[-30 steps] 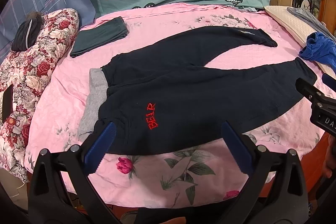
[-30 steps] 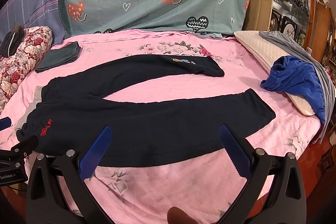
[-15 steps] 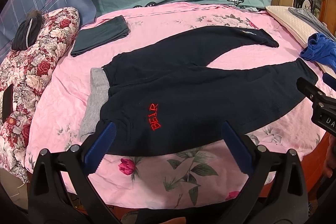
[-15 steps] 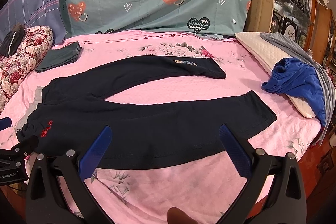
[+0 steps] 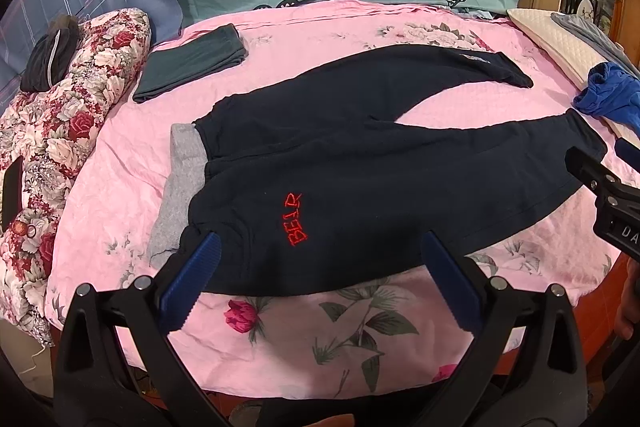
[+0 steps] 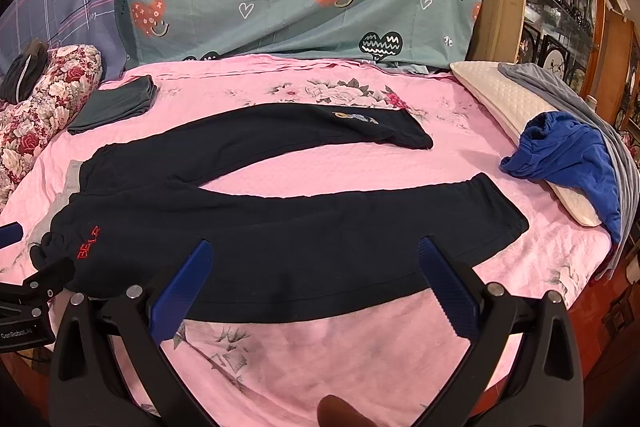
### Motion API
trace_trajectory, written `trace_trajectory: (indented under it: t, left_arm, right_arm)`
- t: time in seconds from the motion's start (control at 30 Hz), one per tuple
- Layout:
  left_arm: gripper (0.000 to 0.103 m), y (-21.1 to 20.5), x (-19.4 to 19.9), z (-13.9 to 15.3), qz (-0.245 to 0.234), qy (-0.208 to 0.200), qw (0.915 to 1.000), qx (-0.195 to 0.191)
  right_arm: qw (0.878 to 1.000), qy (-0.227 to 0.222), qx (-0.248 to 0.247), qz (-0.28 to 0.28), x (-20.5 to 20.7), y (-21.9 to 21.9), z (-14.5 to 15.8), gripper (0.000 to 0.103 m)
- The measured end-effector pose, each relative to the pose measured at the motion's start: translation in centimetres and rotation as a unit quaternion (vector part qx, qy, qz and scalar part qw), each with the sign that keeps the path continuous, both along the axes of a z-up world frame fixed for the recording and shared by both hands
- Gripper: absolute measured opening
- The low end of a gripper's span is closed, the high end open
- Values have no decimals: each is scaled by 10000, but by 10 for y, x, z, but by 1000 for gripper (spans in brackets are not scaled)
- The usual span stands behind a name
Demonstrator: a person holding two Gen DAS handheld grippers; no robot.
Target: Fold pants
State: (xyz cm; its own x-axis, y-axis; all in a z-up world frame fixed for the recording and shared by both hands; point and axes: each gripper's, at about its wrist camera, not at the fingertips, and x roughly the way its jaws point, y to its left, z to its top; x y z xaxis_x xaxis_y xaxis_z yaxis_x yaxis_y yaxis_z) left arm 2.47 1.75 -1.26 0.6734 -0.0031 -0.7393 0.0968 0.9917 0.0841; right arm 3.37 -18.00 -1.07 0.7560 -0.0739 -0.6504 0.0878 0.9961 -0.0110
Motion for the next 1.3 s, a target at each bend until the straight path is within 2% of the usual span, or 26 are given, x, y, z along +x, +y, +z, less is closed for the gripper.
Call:
trace_trajectory:
  t: [0.97, 1.2, 1.3]
  left_arm:
    - [101, -1, 1, -7, 1, 98, 9999, -27]
    - [101, 10, 10, -12, 67, 218, 9997, -81]
    - [101, 24, 15, -8, 149, 120, 9998, 18]
  right_arm:
    - [10000, 65, -46, 40, 1, 4, -2, 102]
    - [9997, 186, -95, 97, 9, 12, -7, 102]
    - [9992, 245, -56, 306, 13, 22, -8, 102]
